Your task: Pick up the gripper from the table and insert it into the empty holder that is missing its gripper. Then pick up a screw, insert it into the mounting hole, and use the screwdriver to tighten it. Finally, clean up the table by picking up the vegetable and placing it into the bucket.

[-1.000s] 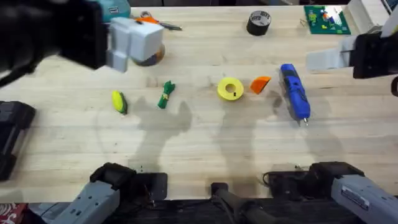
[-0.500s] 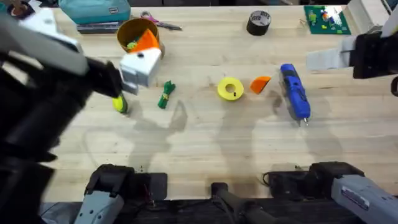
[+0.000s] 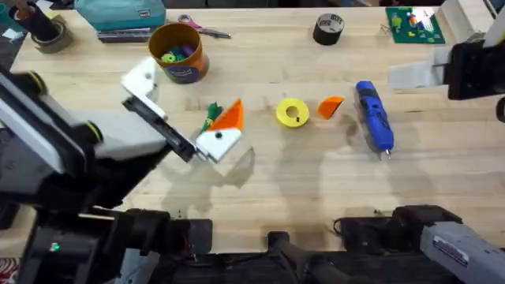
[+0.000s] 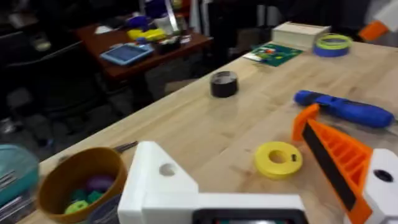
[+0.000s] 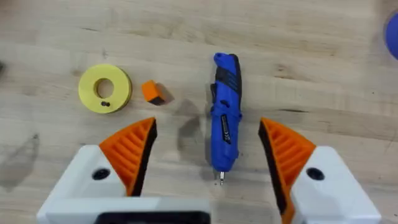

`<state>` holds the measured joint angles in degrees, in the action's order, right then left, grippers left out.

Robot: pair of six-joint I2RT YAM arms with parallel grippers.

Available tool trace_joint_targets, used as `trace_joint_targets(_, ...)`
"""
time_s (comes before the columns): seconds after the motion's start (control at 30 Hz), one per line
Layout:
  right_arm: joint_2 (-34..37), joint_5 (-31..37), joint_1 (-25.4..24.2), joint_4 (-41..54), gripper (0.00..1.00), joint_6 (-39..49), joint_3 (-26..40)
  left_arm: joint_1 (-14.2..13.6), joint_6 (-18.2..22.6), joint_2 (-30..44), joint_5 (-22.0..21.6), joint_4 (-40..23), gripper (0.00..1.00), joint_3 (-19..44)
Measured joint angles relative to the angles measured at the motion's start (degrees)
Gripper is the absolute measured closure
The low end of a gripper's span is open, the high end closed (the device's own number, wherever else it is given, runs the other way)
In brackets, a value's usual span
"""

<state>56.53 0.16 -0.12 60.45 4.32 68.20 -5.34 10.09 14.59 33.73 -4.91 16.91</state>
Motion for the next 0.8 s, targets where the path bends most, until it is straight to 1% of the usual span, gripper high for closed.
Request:
trace_joint_targets(0.07, 0.00, 0.00, 0.00, 0.00, 0.006, 0.00, 0.00, -0.02, -0.74, -1.46, 2.56, 0.99, 0.015, -1.83)
trace_joint_targets(0.1, 0.00, 0.00, 0.00, 0.00, 0.006, 0.00, 0.00, -0.02, -1.73, -2.42, 3.63, 1.25, 0.015, -2.72)
trace_joint_targets(0.23, 0.00, 0.00, 0.00, 0.01, 0.006, 0.00, 0.00, 0.00, -5.30, -6.06, 5.98, 1.51, 0.015, -5.31)
trace_joint_targets(0.37, 0.00, 0.00, 0.00, 0.00, 0.006, 0.00, 0.00, 0.25, -7.01, -8.62, 8.63, 1.51, 0.015, -7.18)
trace_joint_targets(0.6, 0.00, 0.00, 0.00, 0.00, 0.006, 0.00, 0.00, 3.52, -10.08, -9.07, 15.14, 1.23, 0.015, -8.37)
trace_joint_targets(0.8, 0.00, 0.00, 0.00, 0.00, 0.006, 0.00, 0.00, 3.89, -11.04, -9.09, 19.08, 1.31, 0.015, -10.28)
